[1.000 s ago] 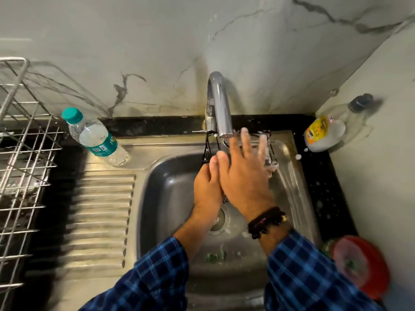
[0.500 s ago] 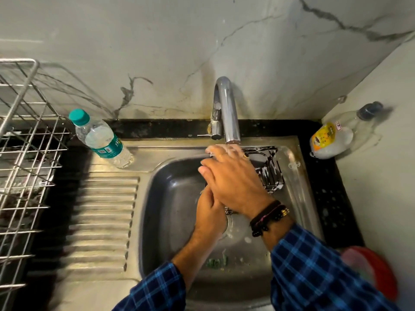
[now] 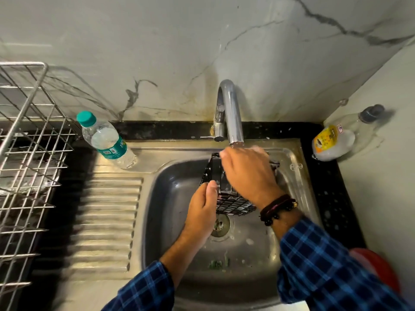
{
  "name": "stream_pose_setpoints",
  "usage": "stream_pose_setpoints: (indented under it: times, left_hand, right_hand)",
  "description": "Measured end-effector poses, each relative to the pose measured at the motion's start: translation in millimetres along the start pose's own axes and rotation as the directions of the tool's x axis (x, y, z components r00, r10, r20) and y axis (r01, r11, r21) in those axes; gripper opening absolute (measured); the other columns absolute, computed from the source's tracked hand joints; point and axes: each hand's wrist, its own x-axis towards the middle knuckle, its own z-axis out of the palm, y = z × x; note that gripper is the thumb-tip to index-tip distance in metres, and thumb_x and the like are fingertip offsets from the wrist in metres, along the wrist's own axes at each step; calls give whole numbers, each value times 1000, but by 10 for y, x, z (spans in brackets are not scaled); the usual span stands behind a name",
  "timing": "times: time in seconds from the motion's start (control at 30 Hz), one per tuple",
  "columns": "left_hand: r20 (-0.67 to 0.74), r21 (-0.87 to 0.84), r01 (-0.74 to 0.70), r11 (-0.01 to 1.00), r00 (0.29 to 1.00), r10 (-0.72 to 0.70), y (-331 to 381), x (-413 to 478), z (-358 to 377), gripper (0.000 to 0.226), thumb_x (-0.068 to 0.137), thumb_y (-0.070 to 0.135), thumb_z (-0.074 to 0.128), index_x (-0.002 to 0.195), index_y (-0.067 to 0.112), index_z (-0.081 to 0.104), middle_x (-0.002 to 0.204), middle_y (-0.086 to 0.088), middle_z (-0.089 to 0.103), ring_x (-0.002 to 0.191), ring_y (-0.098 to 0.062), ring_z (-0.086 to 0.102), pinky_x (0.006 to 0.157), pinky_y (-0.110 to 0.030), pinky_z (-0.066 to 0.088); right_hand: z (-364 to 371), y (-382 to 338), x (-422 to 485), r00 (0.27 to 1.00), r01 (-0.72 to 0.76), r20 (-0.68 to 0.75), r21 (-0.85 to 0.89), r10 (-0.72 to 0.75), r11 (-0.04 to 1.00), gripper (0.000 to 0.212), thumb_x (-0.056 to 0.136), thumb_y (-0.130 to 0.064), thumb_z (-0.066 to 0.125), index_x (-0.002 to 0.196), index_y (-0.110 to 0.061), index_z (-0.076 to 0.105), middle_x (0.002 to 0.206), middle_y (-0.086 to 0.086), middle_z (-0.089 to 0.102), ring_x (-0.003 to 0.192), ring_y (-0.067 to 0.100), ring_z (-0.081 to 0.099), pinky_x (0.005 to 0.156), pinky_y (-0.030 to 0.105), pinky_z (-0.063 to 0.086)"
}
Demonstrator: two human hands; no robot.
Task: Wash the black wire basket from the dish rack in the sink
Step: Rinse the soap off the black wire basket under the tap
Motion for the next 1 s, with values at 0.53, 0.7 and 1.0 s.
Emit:
stream_pose_setpoints:
  times: [0.53,0.7,1.0]
  left_hand:
    - [-146,-166,70,984,985,-94,148,56,45,44,102,53,41,104,19,68,103,-10,74,101,-30,71,92,-56,56]
    - [-104,-211,56,976,991,-80,215,70,-8,37,106,43,41,111,21,69,107,-2,75,105,-18,71,91,-38,55]
    - [-146,-139,24,990,988,-44,343,37,-6,39,102,53,42,103,23,66,105,-7,73,100,-26,70,90,-51,57]
  right_hand:
    - [215,-253,-326,1000,-20,-24,-48,18,999,63,104,-51,11,158,-20,21,167,5,14,155,29,8,123,58,1]
    - [143,-30,-477,968,246,68,-34,-243,969,58,105,-49,10,159,-32,19,168,-10,4,154,12,11,122,58,13]
    - [185,96,-328,987,-132,-29,400,157,907,59,104,-48,28,159,-31,18,168,-11,4,154,15,13,121,51,28]
